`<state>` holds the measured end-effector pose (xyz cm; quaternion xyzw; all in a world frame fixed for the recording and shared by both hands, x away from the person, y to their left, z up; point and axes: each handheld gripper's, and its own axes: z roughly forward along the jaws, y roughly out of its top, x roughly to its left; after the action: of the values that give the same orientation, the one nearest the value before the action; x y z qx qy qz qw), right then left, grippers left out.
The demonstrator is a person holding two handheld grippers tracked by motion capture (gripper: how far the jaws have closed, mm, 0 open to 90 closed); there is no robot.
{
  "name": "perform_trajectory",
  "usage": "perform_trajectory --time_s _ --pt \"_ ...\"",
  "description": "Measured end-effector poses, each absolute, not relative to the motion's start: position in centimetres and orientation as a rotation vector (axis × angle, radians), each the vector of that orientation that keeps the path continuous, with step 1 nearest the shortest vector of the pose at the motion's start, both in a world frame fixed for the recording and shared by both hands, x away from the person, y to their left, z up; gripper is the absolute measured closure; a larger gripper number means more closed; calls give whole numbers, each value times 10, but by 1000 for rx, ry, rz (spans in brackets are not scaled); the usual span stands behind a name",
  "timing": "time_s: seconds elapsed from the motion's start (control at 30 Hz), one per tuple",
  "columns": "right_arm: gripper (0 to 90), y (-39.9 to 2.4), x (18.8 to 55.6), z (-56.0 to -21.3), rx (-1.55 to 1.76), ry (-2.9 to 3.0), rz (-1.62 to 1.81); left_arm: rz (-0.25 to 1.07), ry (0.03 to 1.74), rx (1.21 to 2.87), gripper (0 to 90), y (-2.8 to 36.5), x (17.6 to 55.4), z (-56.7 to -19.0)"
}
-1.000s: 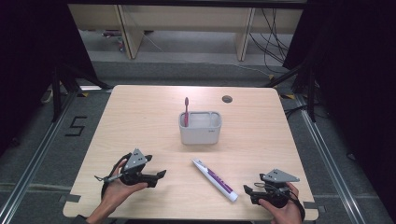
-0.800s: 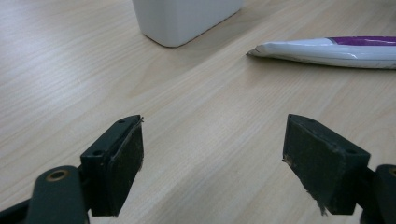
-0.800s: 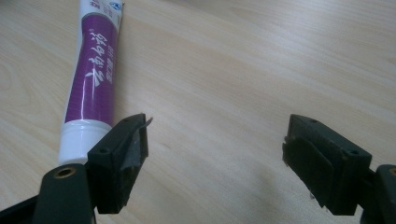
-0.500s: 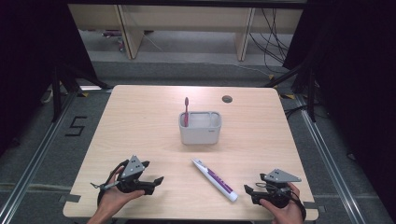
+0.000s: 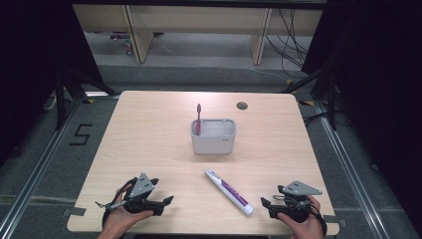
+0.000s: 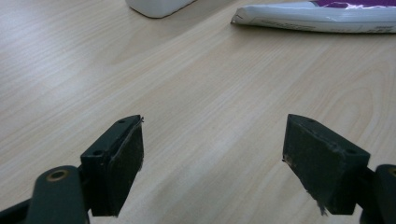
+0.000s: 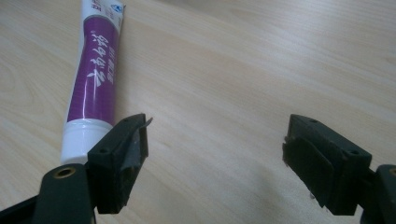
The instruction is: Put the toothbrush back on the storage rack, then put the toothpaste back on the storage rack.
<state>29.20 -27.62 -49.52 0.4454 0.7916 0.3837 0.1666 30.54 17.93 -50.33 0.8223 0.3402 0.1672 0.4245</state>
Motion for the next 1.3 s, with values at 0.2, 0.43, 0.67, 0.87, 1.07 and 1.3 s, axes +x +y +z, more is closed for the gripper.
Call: perform_trajectory --time_s 0.2,0.43,0.67,0.87,1.07,1.3 --pt "226 -275 291 -495 1289 2254 1088 418 838 2067 200 178 295 -506" --pt "226 -276 291 -494 1271 2263 1075 407 836 2093 201 180 286 -508" --pt "226 -275 293 -493 1242 2258 1085 416 822 2100 202 179 285 -509" --pt "215 -267 300 -486 1227 2303 1090 426 833 2102 202 182 287 -510" --pt "218 -250 306 -469 1166 2326 1086 427 832 2109 202 182 288 -510" --pt "256 -226 322 -459 1042 2410 1047 413 826 2149 202 181 288 -511"
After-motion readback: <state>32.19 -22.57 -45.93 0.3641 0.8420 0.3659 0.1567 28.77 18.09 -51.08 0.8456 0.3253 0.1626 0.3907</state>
